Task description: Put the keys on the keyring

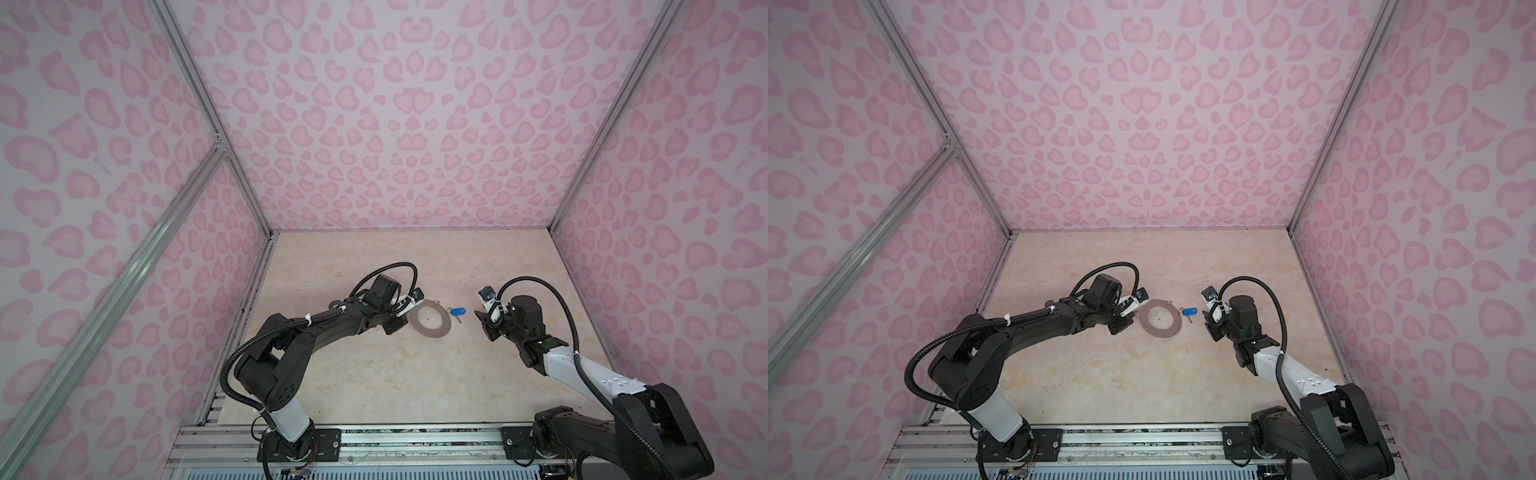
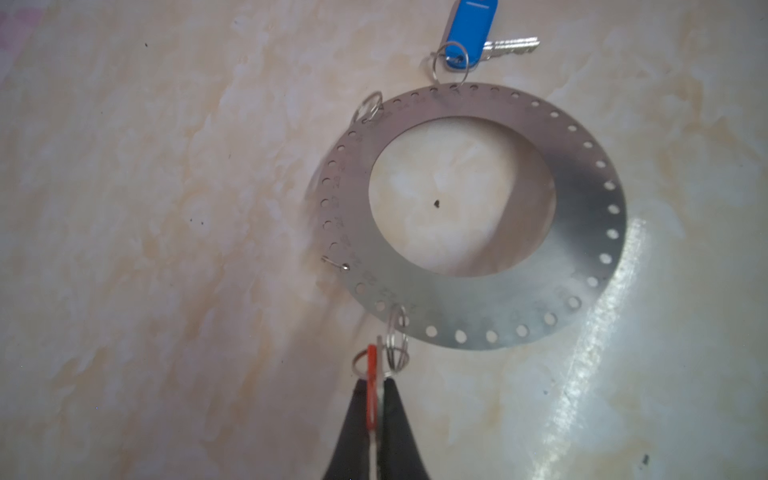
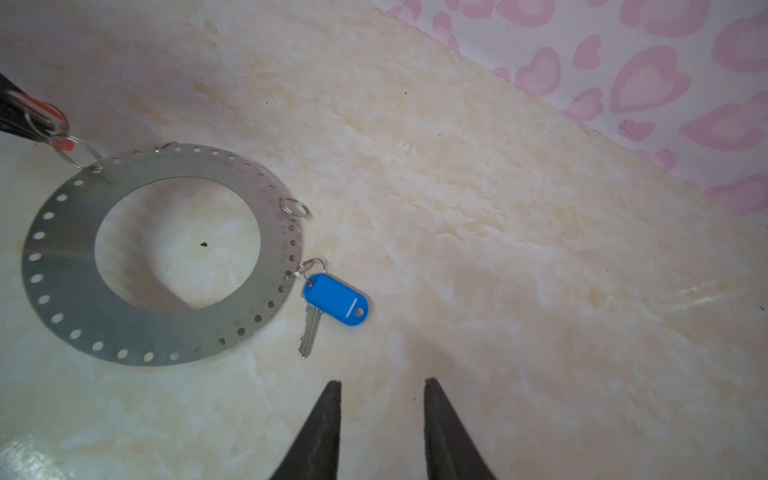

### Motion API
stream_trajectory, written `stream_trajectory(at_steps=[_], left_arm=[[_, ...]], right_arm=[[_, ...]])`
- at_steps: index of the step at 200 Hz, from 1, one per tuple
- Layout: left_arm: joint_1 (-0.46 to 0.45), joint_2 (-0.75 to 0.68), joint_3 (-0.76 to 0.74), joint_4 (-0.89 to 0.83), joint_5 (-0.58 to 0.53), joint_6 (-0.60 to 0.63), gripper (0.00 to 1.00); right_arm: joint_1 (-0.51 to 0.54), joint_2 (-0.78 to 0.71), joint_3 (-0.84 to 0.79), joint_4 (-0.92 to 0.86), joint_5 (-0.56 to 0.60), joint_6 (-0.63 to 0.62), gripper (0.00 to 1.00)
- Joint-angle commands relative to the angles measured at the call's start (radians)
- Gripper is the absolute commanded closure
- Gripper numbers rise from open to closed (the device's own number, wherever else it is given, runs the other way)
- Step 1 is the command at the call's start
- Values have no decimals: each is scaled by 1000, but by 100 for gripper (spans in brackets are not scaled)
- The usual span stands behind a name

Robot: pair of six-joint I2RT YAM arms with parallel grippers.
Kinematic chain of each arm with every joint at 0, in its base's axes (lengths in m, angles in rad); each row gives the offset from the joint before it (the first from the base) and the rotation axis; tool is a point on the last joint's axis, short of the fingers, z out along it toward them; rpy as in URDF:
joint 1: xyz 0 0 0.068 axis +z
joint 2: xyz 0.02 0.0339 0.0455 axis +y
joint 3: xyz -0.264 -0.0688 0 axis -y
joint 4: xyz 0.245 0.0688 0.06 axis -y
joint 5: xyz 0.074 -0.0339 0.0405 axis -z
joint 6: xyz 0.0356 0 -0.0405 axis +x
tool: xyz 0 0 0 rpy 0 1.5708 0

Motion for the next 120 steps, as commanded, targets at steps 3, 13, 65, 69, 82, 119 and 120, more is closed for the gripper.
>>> stream_trajectory(at_steps=[3, 13, 65, 69, 82, 119, 120], left_arm=[[10, 7, 11, -126, -100, 41, 95], [15, 9, 6, -152, -124, 48, 95], [44, 25, -1, -219, -179, 30, 73], [46, 20, -6, -213, -178, 25, 68], [53, -11, -28, -168, -188, -10, 0], [136, -170, -138, 24, -204, -157, 2], [140, -177, -143, 33, -205, -162, 3]], right_arm=[[1, 36, 7, 88, 31, 46, 65], [1, 47, 10, 87, 37, 53, 66], [-10, 80, -25, 150, 205, 58, 64], [-15, 80, -32, 169, 212, 61, 63], [-23, 77, -40, 191, 260, 68, 53], [-58, 77, -72, 284, 361, 82, 1], [-61, 77, -74, 289, 363, 82, 1]])
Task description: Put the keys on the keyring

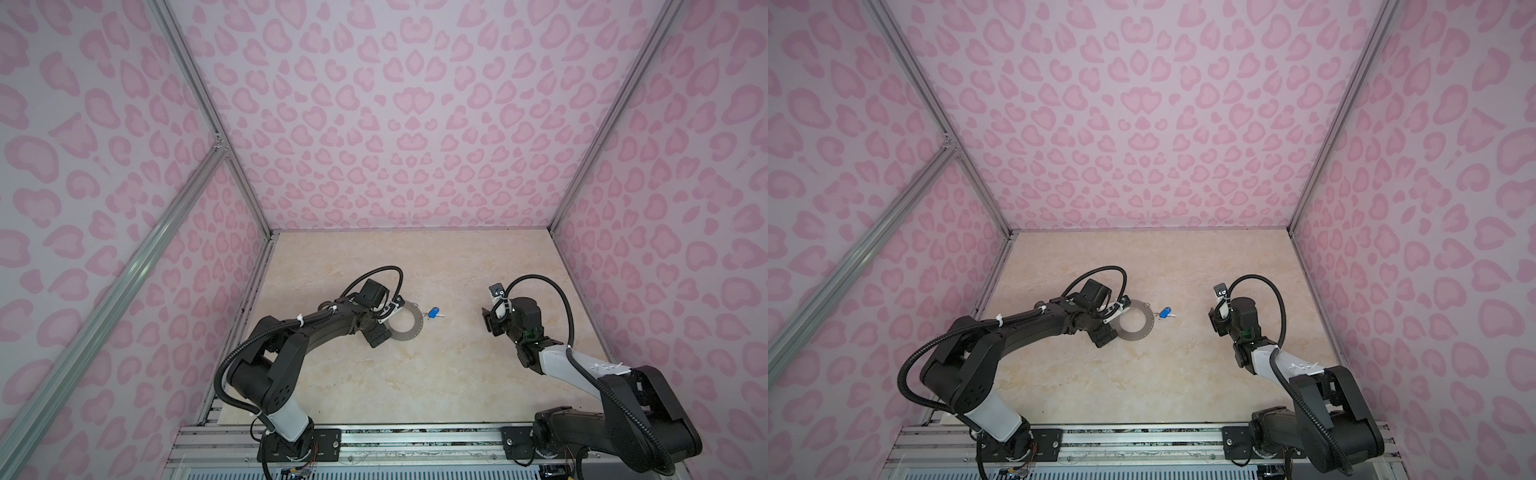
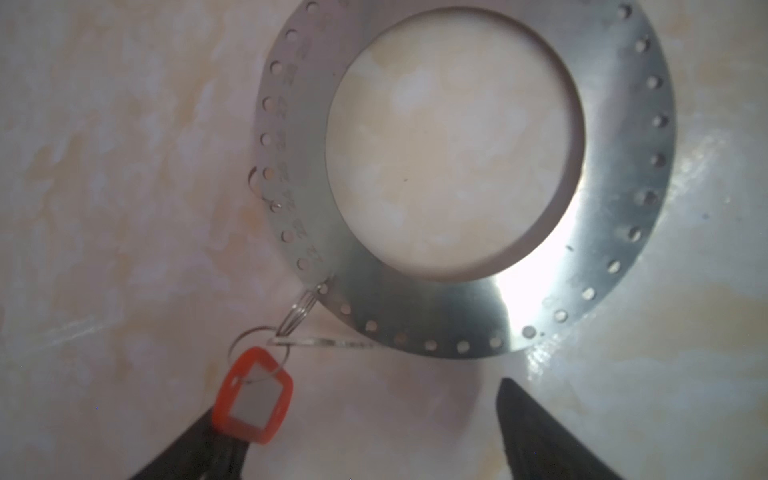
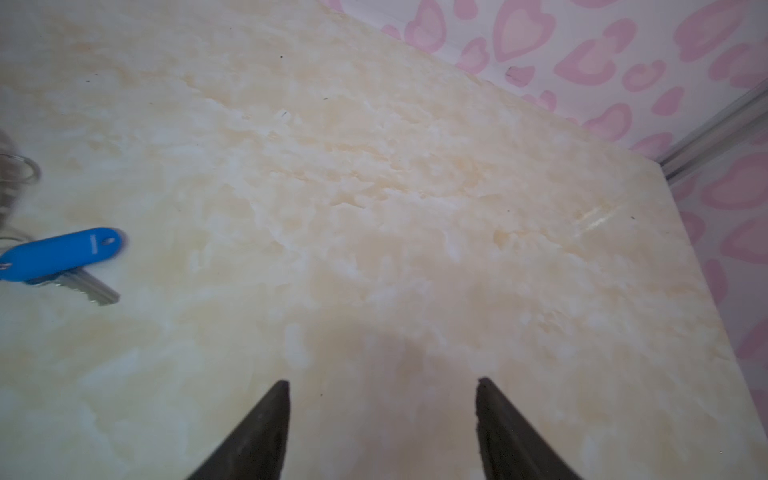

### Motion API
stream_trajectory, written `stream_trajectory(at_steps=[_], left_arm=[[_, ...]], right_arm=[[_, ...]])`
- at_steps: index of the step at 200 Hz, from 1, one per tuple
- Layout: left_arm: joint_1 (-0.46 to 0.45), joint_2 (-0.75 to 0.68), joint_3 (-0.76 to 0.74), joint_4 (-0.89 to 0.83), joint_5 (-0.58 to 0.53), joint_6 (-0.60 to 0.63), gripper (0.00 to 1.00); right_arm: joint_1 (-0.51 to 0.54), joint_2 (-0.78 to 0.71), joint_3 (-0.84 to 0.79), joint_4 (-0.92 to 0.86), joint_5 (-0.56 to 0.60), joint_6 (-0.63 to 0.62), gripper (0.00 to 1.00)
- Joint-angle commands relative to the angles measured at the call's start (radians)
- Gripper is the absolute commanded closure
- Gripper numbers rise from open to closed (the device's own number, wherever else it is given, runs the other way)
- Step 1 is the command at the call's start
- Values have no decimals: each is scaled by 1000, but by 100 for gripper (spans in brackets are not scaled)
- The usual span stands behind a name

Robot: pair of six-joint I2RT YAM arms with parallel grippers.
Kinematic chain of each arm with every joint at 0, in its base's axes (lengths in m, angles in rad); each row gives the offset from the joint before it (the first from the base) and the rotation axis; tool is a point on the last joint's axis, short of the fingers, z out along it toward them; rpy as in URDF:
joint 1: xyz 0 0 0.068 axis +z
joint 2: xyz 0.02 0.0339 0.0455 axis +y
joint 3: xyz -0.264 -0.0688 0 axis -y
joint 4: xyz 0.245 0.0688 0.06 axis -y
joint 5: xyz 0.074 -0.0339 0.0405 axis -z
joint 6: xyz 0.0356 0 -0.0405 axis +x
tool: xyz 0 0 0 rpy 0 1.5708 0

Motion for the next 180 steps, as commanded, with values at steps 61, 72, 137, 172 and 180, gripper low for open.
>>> stream_trajectory(at_steps=[61, 72, 137, 172, 180], left_arm=[[222, -219, -186, 347, 202, -184, 2], [219, -192, -152, 286, 212, -176, 2], [269, -242, -209, 401, 73, -249, 2], [393, -277, -402, 795, 73, -364, 2], [421, -262, -436, 863, 78, -381, 2]], right_arm=[[-126, 31, -45, 243, 33, 47, 1], [-125, 36, -53, 266, 11, 39, 1], [-148, 56, -74, 365, -78, 75, 1], [-212, 67, -68, 403, -164, 180, 1], [-221, 79, -84, 454, -171, 199, 1]])
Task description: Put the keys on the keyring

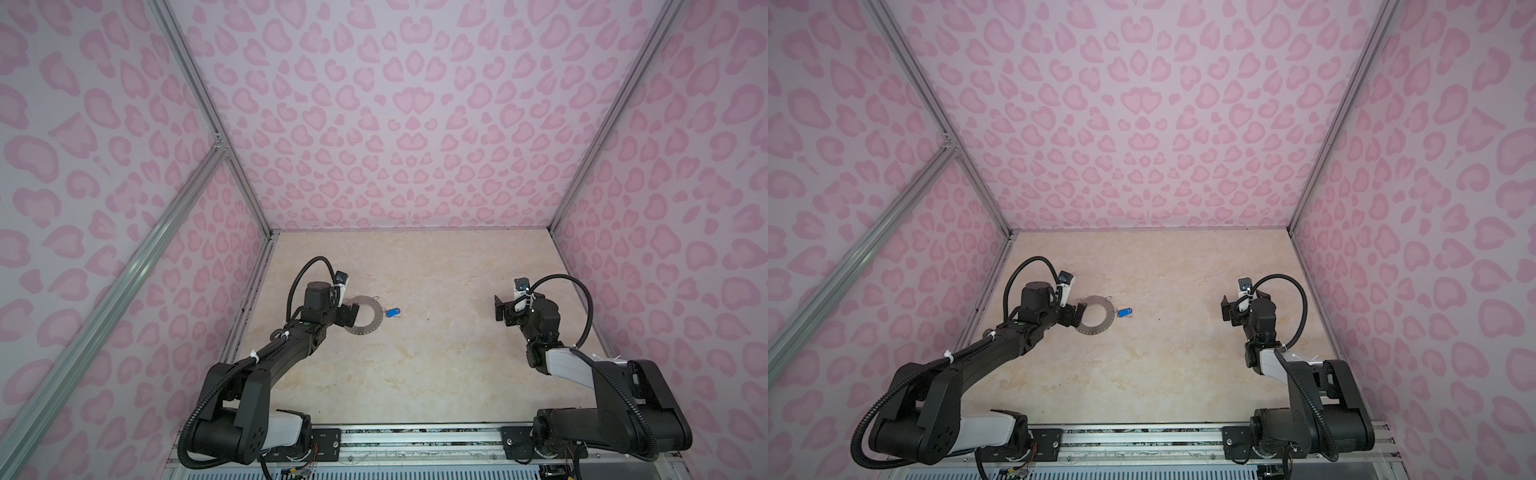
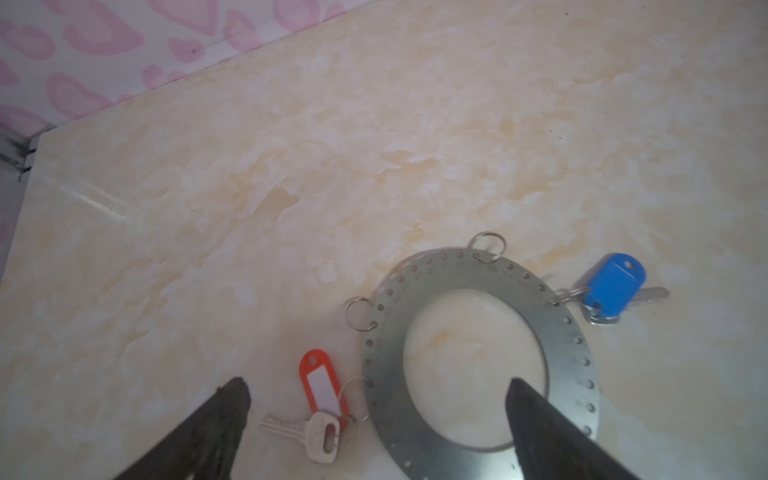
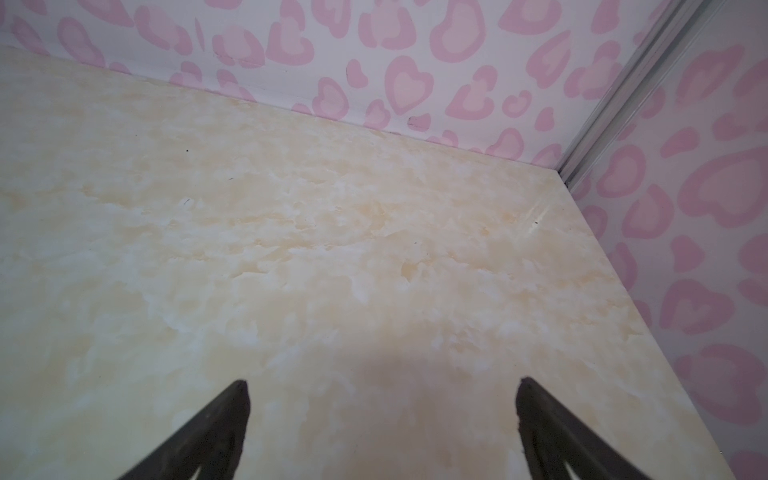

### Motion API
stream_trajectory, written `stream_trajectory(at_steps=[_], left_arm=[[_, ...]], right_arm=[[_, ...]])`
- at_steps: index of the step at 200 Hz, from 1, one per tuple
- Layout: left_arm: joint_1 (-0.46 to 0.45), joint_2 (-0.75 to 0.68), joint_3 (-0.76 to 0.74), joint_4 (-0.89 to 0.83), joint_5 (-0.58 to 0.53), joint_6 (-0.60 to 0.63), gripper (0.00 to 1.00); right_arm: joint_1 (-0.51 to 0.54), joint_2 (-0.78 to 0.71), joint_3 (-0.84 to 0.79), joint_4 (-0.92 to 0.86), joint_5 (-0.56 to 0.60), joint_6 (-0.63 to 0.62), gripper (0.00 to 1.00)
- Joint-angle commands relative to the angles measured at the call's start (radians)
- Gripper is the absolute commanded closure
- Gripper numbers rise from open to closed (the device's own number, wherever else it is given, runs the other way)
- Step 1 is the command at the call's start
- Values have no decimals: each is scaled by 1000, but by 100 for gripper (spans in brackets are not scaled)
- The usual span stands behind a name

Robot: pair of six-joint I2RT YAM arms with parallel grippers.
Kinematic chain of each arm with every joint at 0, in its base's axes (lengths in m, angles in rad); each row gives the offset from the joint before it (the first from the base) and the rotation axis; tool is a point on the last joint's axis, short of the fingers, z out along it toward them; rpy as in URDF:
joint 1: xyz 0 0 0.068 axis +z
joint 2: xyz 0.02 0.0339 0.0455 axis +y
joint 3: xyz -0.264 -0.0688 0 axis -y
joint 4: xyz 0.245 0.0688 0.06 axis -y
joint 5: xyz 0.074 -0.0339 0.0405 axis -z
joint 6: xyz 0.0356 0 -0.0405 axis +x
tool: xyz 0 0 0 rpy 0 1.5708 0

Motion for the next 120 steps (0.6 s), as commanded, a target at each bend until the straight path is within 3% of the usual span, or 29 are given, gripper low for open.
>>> stream_trajectory(at_steps=[1, 25, 39, 64, 81, 92, 120], left_arm=[[64, 10, -84, 324, -10, -94, 2], [113, 8, -170, 515, -3, -84, 2], [177, 34, -220, 635, 41, -147, 2], [245, 110, -257, 780, 107, -204, 2], [245, 118, -250, 772, 125, -192, 3], [245, 127, -243, 769, 135, -191, 3], [223, 126, -228, 743, 80, -188, 3]], right_arm=[[-26, 21, -30, 141, -61, 99, 1], [-33, 141, -74, 345, -64, 103, 1], [-32, 227, -103, 510, -69, 109, 0], [-33, 175, -59, 337, -103, 68, 0], [-37, 216, -63, 416, -101, 89, 0], [-36, 197, -57, 367, -103, 78, 0], [-36, 202, -61, 381, -103, 79, 0]])
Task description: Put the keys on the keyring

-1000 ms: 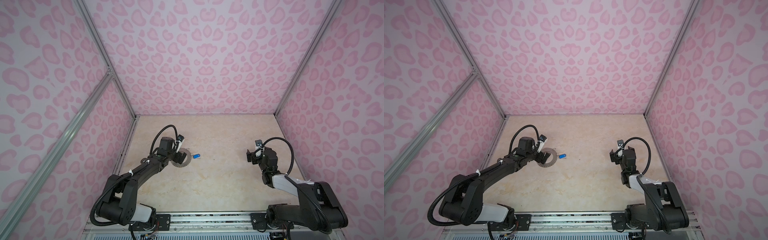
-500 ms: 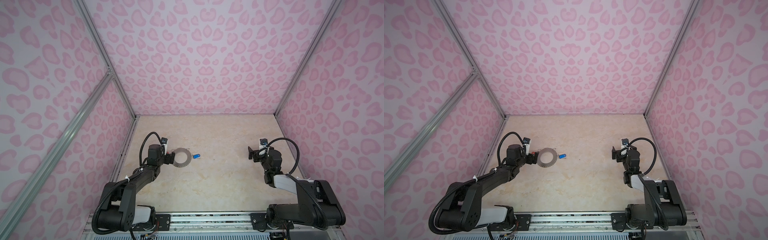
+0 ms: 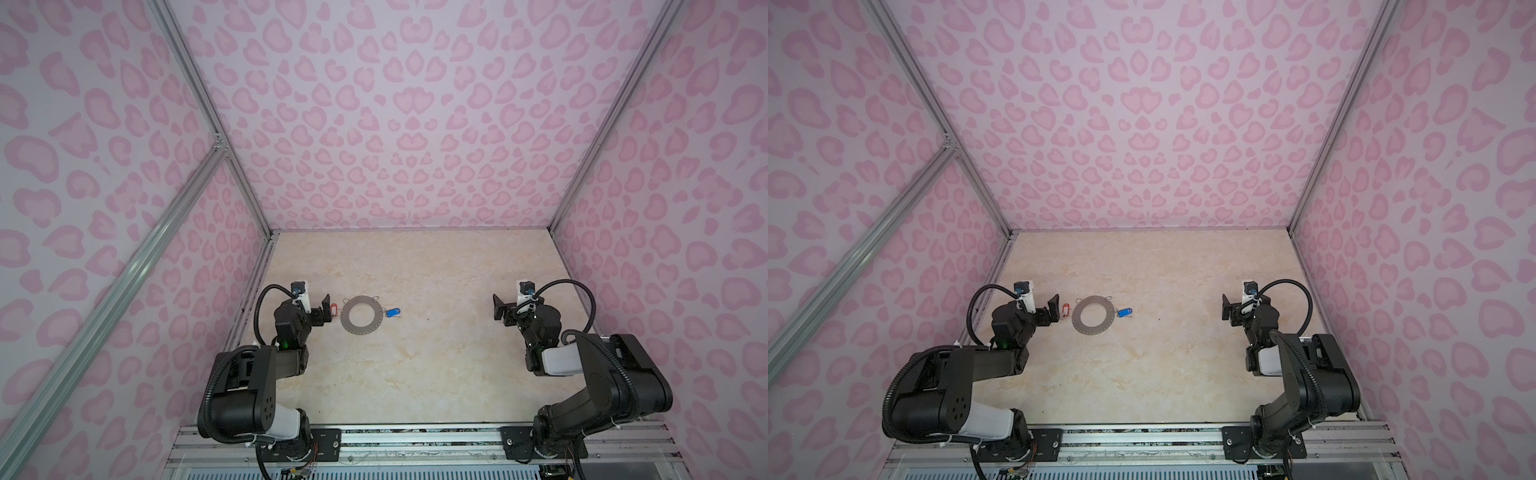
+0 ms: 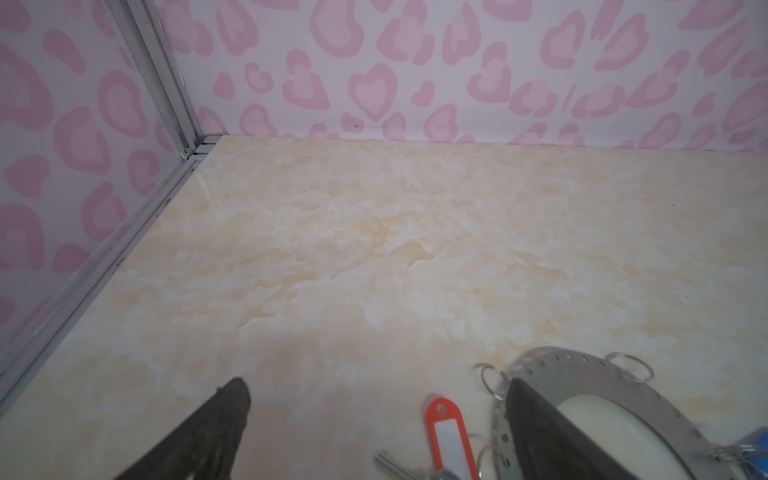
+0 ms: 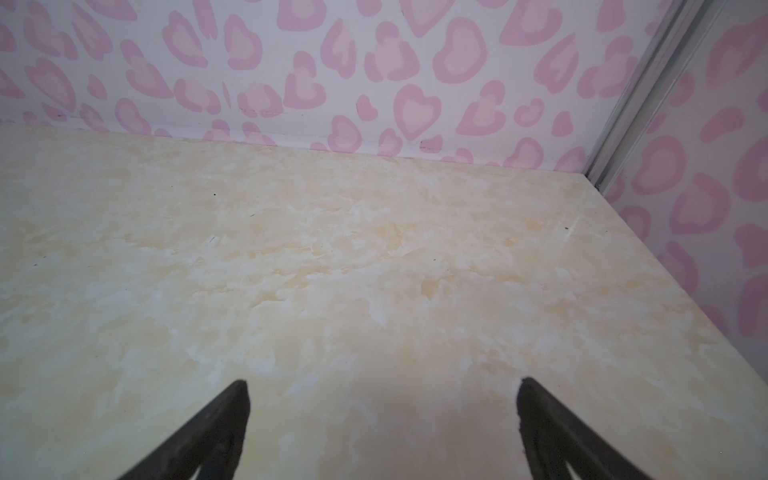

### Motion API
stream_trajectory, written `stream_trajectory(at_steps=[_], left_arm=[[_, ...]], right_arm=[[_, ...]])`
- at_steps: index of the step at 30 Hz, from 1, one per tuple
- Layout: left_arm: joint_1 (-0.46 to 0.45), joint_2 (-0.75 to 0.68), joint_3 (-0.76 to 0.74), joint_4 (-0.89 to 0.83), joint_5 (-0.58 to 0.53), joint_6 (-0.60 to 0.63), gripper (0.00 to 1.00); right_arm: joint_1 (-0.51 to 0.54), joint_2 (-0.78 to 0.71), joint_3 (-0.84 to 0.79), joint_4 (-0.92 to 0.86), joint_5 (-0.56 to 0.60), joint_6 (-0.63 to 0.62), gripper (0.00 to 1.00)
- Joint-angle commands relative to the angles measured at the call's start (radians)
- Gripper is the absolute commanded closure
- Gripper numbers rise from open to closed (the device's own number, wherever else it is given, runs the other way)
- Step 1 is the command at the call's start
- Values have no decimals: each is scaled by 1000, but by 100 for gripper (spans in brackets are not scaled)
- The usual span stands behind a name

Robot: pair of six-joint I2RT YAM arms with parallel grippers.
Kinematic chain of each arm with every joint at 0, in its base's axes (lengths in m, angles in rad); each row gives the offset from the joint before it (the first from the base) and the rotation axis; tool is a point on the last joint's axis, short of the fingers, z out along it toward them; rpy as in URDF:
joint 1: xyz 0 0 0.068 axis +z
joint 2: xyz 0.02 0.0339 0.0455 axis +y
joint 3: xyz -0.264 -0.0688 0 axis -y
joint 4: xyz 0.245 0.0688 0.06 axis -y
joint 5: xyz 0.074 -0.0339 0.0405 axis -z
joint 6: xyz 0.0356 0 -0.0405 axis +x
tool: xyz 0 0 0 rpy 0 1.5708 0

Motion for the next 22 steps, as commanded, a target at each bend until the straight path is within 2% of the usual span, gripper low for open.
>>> stream_trajectory(at_steps=[1, 14, 22], left_arm=[[-9, 6, 12, 53, -16, -12, 3], [-33, 11, 29, 26, -84, -4, 3], [-32, 2, 16, 39, -87, -9, 3]], right_arm=[[-1, -1, -1, 28, -4, -2, 0], [-1, 4, -3, 40, -1, -3, 0], [2, 2, -7, 48, 12, 0, 0]])
